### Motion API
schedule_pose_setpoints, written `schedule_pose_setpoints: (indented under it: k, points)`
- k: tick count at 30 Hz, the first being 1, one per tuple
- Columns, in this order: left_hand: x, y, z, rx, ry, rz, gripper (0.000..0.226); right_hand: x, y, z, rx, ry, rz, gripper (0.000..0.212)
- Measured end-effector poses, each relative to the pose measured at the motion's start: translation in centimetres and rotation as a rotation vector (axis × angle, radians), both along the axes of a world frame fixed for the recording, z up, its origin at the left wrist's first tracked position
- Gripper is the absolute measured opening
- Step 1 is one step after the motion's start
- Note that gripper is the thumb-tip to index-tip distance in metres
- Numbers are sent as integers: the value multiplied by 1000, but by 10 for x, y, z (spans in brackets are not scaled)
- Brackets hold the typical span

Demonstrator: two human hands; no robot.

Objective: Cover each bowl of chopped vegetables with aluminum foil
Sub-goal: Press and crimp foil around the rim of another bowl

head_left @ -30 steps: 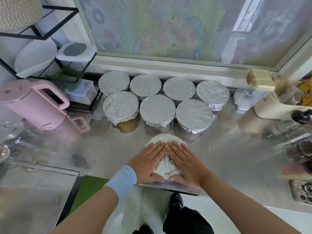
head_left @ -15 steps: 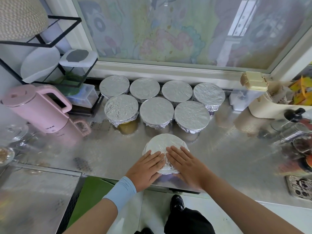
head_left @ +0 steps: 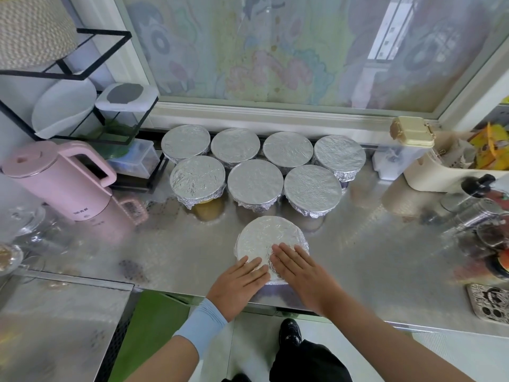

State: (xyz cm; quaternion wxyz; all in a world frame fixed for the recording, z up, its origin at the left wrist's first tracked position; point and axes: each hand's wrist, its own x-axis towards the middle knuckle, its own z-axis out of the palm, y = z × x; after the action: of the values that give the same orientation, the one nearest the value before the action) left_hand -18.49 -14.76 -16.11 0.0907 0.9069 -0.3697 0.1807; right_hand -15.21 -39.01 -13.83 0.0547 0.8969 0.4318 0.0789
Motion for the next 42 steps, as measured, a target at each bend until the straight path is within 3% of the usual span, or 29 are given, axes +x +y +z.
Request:
schedule_pose_setpoints:
  k: [6,9,13,17,25,28,31,33,36,38,40,42]
  points:
    - [-2,-5,5,-113,43,24,28,-3,3,3,30,-3,-45,58]
    - [-8,-4,16,-267,176,24,37,1,-3,4,38,9,-29,59]
    - [4,4,23,-48,251,170,66,6,-7,4,-13,20,3,61]
    - [10,9,14,-8,203,132,40,7,-6,3,-52,40,38,53]
    - [6,3,9,-104,53,112,34,1,-4,6,74,-25,53,55]
    - [-4,3,9,-115,113,67,30,-6,-9,2,140,10,72,45]
    - [-4,4,27,-192,204,64,43,-9,-14,6,370,161,-20,45]
    - [9,-1,37,-133,239,112,56,-4,-15,13,452,220,-153,56]
    - [31,-12,39,175,357,138,83,8,-16,15,184,213,-196,72]
    - [34,-19,34,297,377,112,75,14,-17,9,47,190,-123,65]
    - [32,-23,29,326,339,112,65,18,-16,7,53,139,-91,56]
    - [23,-32,28,264,339,179,61,16,-10,10,145,139,-194,59]
